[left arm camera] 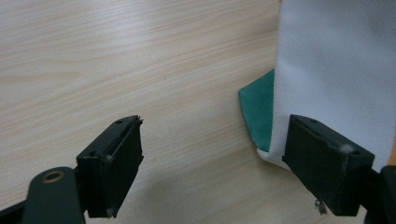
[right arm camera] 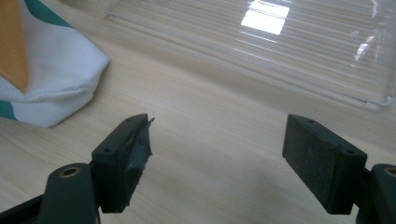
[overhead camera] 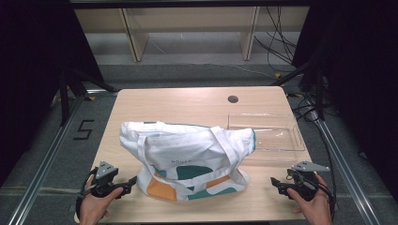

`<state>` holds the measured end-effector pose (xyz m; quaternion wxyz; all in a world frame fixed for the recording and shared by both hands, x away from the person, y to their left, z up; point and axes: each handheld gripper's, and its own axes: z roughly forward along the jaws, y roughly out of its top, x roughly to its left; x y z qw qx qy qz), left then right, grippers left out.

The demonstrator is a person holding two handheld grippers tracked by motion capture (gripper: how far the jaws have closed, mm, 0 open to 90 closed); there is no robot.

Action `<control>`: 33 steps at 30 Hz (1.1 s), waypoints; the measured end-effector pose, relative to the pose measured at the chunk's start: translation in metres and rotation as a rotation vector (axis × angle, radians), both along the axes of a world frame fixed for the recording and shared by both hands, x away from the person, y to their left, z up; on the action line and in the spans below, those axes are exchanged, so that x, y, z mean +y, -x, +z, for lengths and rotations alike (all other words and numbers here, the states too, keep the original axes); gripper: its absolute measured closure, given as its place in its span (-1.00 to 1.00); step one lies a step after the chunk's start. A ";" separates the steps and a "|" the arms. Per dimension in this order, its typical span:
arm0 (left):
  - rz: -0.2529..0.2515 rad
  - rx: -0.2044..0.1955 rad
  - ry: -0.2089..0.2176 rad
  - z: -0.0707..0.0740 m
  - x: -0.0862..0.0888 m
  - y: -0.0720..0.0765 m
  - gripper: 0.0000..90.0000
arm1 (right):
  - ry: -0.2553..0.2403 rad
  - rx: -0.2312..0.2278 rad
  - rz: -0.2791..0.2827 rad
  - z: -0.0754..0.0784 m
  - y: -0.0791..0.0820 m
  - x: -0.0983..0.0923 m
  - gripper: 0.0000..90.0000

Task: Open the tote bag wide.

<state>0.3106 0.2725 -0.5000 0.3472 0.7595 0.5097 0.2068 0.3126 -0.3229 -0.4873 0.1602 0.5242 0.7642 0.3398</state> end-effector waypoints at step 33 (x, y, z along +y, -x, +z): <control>-0.003 -0.025 0.015 0.002 -0.002 0.019 -0.54 | -0.024 -0.142 0.181 0.053 0.018 0.019 -0.38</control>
